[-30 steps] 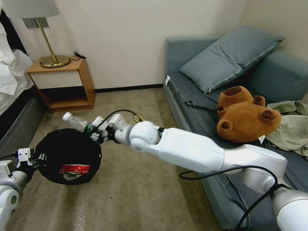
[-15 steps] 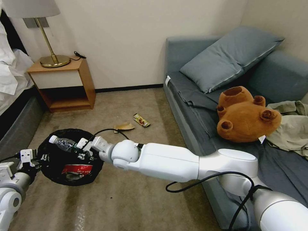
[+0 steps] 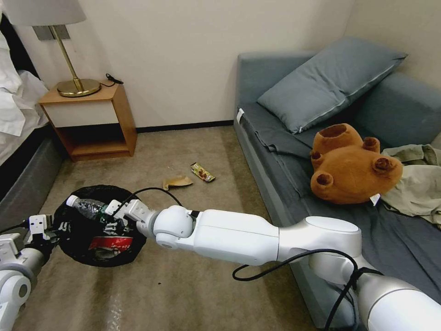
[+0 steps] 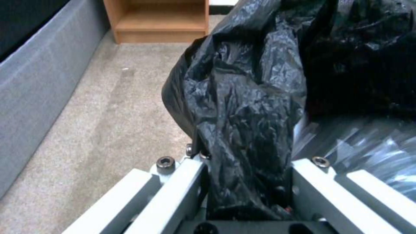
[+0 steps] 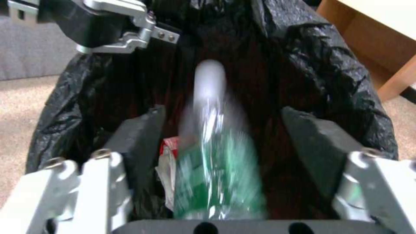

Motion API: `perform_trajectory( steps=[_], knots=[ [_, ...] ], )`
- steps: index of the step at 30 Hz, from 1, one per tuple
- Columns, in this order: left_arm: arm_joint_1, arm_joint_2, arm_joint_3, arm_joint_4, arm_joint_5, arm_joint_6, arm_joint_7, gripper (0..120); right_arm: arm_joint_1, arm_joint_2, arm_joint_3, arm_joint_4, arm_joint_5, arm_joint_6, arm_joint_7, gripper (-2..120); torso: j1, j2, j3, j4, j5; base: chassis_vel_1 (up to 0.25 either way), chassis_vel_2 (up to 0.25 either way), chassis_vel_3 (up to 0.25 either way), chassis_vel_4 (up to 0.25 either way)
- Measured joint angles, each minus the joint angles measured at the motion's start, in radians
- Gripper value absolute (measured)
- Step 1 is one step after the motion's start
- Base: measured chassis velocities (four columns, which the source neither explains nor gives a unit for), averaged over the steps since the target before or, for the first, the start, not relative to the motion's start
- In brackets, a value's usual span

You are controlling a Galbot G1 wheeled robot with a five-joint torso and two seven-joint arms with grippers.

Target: Pick up the trash bin, then pick up the garbage on the floor and place it into the trash bin.

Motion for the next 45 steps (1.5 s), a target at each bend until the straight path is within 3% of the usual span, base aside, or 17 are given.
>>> perform_trajectory(
  steps=[1, 3, 7, 11, 14, 17, 23, 30, 36, 45],
  knots=[
    [0.0, 0.0, 0.0, 0.0, 0.0, 0.0, 0.0, 4, 0.0, 0.0, 0.0, 0.0, 0.0, 0.0, 0.0, 76, 0.0, 0.0, 0.0, 0.0, 0.0, 0.0, 0.0, 0.0, 0.0],
    [-0.003, 0.001, 0.001, 0.008, 0.0, -0.002, 0.0, 4, 0.002, 0.007, -0.001, 0.007, 0.004, 0.0, 0.002, 91, 0.0, 0.0, 0.0, 0.0, -0.0001, 0.0, 0.0, 0.0, 0.0],
    [-0.009, 0.002, 0.001, 0.023, -0.003, -0.008, 0.0, 4, 0.004, 0.017, 0.004, 0.013, 0.01, 0.007, 0.013, 99, 0.0, 0.0, 0.0, 0.0, -0.0001, 0.0, 0.0, 0.0, 0.0],
    [-0.015, 0.001, -0.002, 0.034, -0.014, -0.01, -0.004, 4, 0.005, 0.026, 0.018, 0.018, 0.017, 0.012, 0.027, 100, 0.0, 0.0, 0.0, 0.0, -0.0001, 0.0, 0.0, 0.0, 0.0],
    [-0.023, -0.007, -0.015, 0.041, -0.07, 0.003, -0.023, 4, 0.01, 0.053, 0.061, 0.024, 0.096, 0.011, 0.112, 100, 0.0, 0.0, 0.0, 0.0001, -0.0001, 0.0, 0.0, 0.0, 0.0],
    [-0.024, -0.008, -0.018, 0.044, -0.077, 0.003, -0.024, 4, 0.011, 0.057, 0.08, 0.023, 0.119, 0.01, 0.135, 100, 0.0, 0.0, 0.0, 0.0002, -0.0002, 0.0, 0.0, 0.0, 0.0],
    [-0.031, -0.015, -0.045, 0.055, -0.153, 0.003, -0.052, 4, 0.036, 0.059, 0.232, -0.012, 0.268, -0.008, 0.243, 100, 0.0, 0.0, 0.0, -0.0002, -0.0001, 0.0, 0.0, 0.0, 0.0],
    [-0.031, -0.012, -0.077, 0.075, -0.179, 0.001, -0.058, 4, 0.046, 0.056, 0.327, -0.041, 0.328, -0.045, 0.273, 100, 0.0, 0.0, 0.0, 0.0004, -0.0001, 0.0, 0.0, 0.0, 0.0],
    [-0.008, 0.009, -0.148, 0.062, -0.24, -0.006, -0.061, 4, -0.024, -0.082, 0.412, -0.062, 0.302, -0.073, 0.289, 100, 0.0, 0.0, 0.0, -0.0004, 0.0001, 0.0, 0.0, 0.0, 0.0],
    [-0.012, 0.036, -0.194, 0.07, -0.288, -0.003, -0.075, 4, -0.104, -0.162, 0.47, -0.046, 0.268, -0.079, 0.314, 100, 0.0, 0.0, 0.0, 0.0, 0.0, 0.0, 0.0, 0.0, 0.0]
  ],
)
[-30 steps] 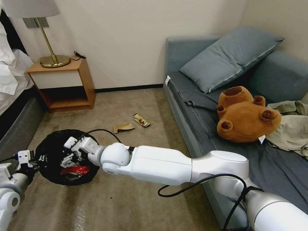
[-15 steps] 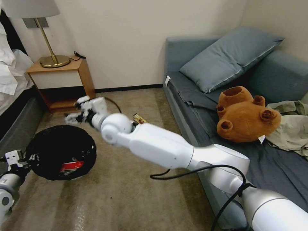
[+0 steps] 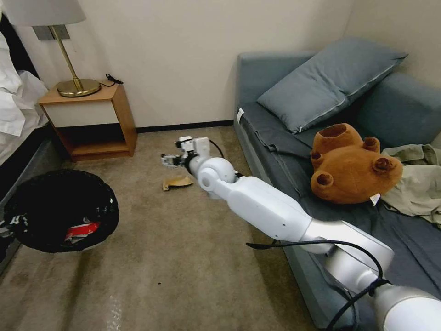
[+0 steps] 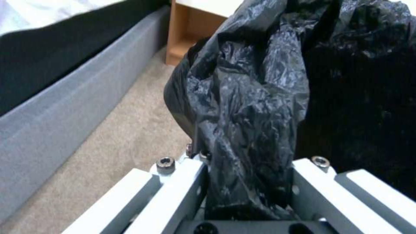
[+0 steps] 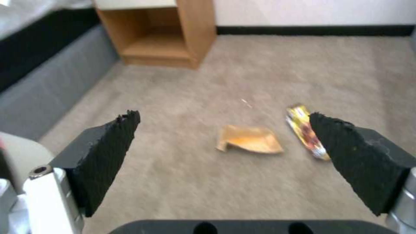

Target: Pick up the trash bin, then pick up the garbage on the floor and place it into the trash bin.

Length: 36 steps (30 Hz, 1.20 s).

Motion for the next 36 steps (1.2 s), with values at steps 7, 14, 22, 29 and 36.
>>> perform_trajectory(
  steps=[7, 14, 22, 29, 36],
  knots=[
    [0.012, 0.009, -0.027, 0.002, -0.012, 0.002, -0.002, 4, -0.077, -0.033, 0.025, 0.024, -0.057, 0.005, 0.0, 100, 0.0, 0.0, 0.0, -0.0001, 0.0001, 0.0, 0.0, 0.0, 0.0],
    [0.033, 0.018, -0.046, 0.022, -0.011, -0.002, 0.006, 4, -0.101, -0.048, 0.07, 0.041, -0.074, 0.01, -0.02, 100, 0.0, 0.0, 0.0, 0.0, -0.0003, 0.0, 0.0, 0.0, 0.0],
    [0.034, 0.033, -0.052, 0.055, -0.007, -0.008, 0.011, 4, -0.107, -0.055, 0.072, 0.049, -0.085, 0.016, -0.047, 100, 0.0, 0.0, 0.0, 0.0, -0.0003, 0.0, 0.0, 0.0, 0.0],
    [0.035, 0.027, -0.042, 0.079, 0.006, -0.024, 0.02, 4, -0.111, -0.046, 0.062, 0.041, -0.094, 0.026, -0.066, 100, 0.0, 0.0, 0.0, 0.0, -0.0003, 0.0, 0.0, 0.0, 0.0],
    [0.032, 0.022, -0.03, 0.083, 0.011, -0.028, 0.023, 4, -0.099, -0.03, 0.048, 0.017, -0.096, 0.034, -0.071, 100, 0.0, 0.0, 0.0, 0.0, -0.0003, 0.0, 0.0, 0.0, 0.0]
  ],
)
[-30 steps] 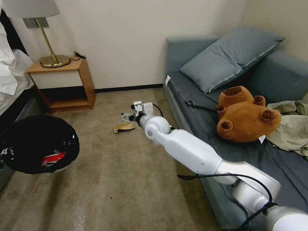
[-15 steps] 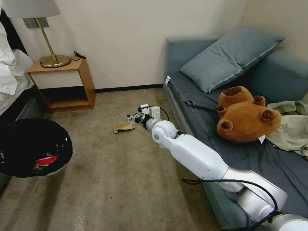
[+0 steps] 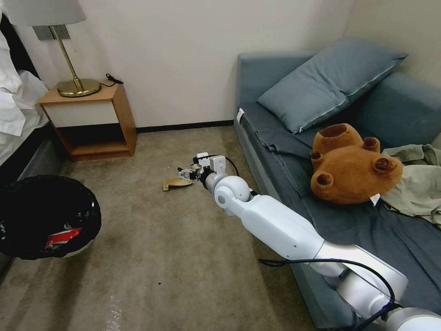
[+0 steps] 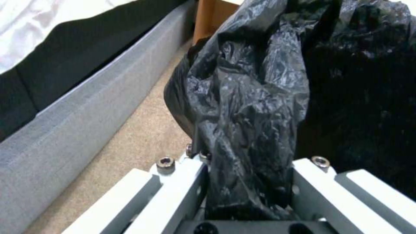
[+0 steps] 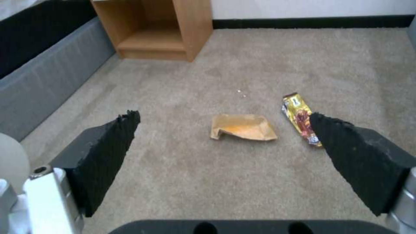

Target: Pick up the trash bin, then pick up the garbage on the floor and place it into the trash bin.

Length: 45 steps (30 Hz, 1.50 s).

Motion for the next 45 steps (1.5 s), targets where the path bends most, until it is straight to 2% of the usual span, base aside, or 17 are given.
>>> perform_trajectory(
  steps=[19, 30, 45],
  knots=[
    [0.003, -0.006, 0.005, -0.004, 0.006, 0.003, 0.005, 4, -0.009, 0.007, -0.003, -0.025, -0.015, 0.023, -0.008, 100, 0.0, 0.0, 0.0, -0.0002, 0.0003, -0.063, 0.061, 0.057, -0.064],
    [0.007, -0.027, 0.034, -0.011, 0.037, 0.004, 0.015, 4, -0.003, 0.012, -0.027, -0.038, -0.021, 0.027, -0.013, 100, 0.0, 0.0, 0.0, 0.0, 0.0001, -0.064, 0.07, 0.074, -0.071],
    [0.02, -0.019, 0.018, -0.001, 0.034, -0.001, 0.029, 4, 0.011, 0.041, -0.058, -0.07, -0.034, 0.036, -0.024, 100, 0.0, 0.0, 0.0, -0.0002, 0.0001, -0.086, 0.083, 0.081, -0.087]
  ],
)
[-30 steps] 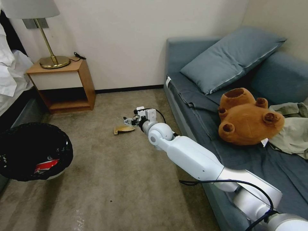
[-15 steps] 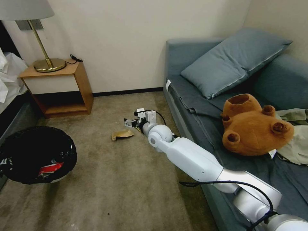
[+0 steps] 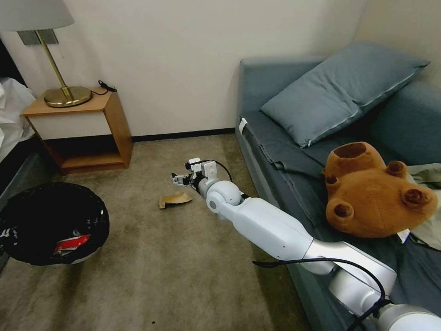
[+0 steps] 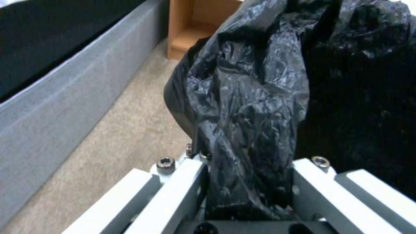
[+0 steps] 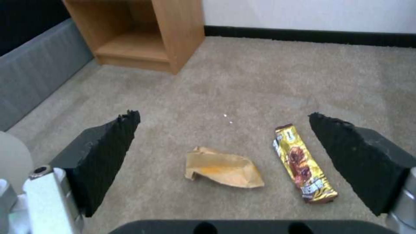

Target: Pick up the trash bin, then pick up the garbage on the floor and place it into the trash bin.

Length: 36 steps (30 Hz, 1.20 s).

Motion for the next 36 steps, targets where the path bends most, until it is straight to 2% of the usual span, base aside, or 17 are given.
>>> perform_trajectory(
  steps=[14, 36],
  knots=[
    [-0.004, -0.017, 0.014, -0.017, 0.01, 0.001, 0.001, 4, -0.011, -0.004, -0.001, 0.002, -0.005, 0.003, -0.001, 100, 0.0, 0.0, 0.0, 0.0001, 0.0002, -0.081, 0.085, 0.084, -0.079],
    [0.001, -0.012, 0.006, -0.022, 0.007, 0.003, 0.001, 4, -0.016, 0.002, -0.001, -0.001, -0.014, 0.005, -0.002, 100, 0.0, 0.0, 0.0, 0.0002, 0.0, -0.097, 0.093, 0.101, -0.094]
  ],
)
